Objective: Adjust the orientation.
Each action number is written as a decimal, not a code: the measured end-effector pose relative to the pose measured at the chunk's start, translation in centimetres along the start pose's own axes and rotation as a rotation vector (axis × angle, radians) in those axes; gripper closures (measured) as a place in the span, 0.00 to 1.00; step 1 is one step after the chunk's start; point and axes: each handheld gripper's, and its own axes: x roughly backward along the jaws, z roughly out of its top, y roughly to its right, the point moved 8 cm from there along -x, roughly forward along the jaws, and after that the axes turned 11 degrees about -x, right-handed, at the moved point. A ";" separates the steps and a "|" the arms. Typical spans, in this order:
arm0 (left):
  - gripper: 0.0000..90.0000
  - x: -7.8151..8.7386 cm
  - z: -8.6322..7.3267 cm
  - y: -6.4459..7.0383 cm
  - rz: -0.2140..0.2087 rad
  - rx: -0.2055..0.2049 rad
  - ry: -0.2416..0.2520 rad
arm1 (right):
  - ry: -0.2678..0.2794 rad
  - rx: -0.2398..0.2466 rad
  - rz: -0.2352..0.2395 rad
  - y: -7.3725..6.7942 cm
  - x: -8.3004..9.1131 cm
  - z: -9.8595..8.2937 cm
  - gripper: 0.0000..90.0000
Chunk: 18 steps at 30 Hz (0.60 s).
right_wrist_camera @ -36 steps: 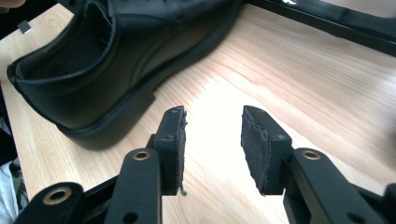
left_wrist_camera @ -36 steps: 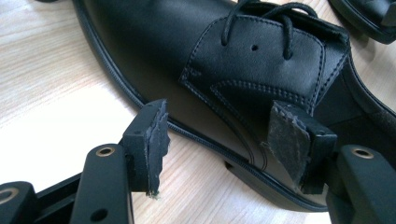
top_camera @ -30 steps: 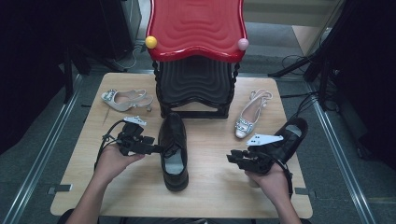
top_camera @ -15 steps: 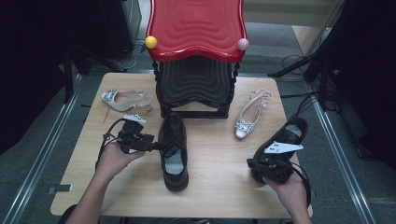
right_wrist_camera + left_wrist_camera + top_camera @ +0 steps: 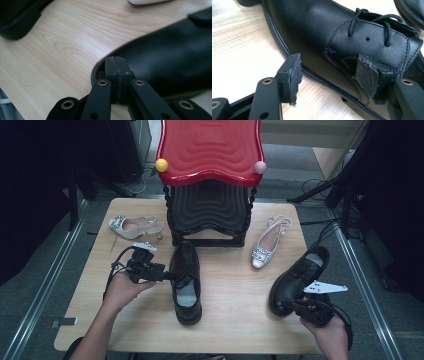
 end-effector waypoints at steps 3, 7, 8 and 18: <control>0.42 0.0 0.0 0.0 -0.001 0.000 -0.001 | -0.009 -0.002 -0.017 0.6 0.5 -0.6 1.00; 0.42 0.0 0.0 0.0 0.002 -0.003 -0.002 | -0.020 -0.009 -0.013 1.0 0.6 -1.2 1.00; 0.42 0.0 0.0 0.0 0.003 -0.004 -0.002 | -0.022 -0.010 -0.010 1.1 0.6 -1.3 1.00; 0.42 0.4 0.0 0.4 0.008 -0.018 0.004 | -0.037 0.014 0.014 0.4 -0.7 -0.5 1.00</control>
